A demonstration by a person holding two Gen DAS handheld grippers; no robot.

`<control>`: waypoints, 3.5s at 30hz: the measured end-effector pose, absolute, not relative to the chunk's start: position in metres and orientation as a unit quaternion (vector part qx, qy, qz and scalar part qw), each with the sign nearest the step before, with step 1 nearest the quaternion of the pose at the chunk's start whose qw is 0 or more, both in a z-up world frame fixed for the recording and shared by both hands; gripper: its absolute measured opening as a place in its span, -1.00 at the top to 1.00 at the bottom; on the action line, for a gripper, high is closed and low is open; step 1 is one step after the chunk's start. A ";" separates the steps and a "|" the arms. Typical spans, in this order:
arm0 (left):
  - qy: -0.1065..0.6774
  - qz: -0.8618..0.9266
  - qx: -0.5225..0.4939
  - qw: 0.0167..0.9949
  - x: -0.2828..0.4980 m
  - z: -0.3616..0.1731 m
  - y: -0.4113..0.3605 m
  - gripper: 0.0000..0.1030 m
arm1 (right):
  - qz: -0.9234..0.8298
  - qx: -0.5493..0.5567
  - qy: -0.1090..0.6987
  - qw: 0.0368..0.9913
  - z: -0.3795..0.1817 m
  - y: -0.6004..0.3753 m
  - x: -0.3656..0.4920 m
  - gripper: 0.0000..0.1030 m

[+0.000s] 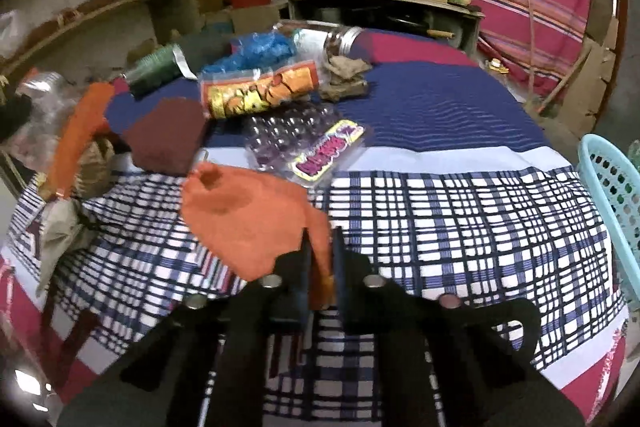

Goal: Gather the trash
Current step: 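Grasp the clear plastic bag with the left tool while the right tool grasps the orange cloth, then carry both items over the light blue basket and open both tools to drop them, then return the left tool to the table and grasp the red paper wrapper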

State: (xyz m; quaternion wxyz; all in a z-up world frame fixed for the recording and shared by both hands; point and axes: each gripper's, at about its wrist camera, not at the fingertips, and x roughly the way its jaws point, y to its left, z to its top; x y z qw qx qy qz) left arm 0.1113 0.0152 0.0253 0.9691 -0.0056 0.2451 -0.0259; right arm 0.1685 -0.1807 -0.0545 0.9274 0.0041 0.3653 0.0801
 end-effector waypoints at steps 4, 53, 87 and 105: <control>0.242 -0.035 -0.001 0.970 0.113 0.030 0.001 0.13 | 0.075 0.035 0.310 0.947 -0.021 -0.213 0.149 0.87; 0.246 -0.218 0.025 0.944 0.217 0.021 -0.289 -0.86 | -0.186 0.090 0.295 0.933 -0.017 -0.514 0.145 0.83; 0.250 0.037 0.018 0.967 0.160 0.020 0.047 -0.89 | -0.060 0.003 0.250 0.966 0.000 -0.249 0.155 -0.67; 0.340 0.011 0.005 0.940 0.180 -0.028 0.098 -0.33 | -0.044 -0.021 0.269 0.962 -0.004 -0.211 0.176 -0.67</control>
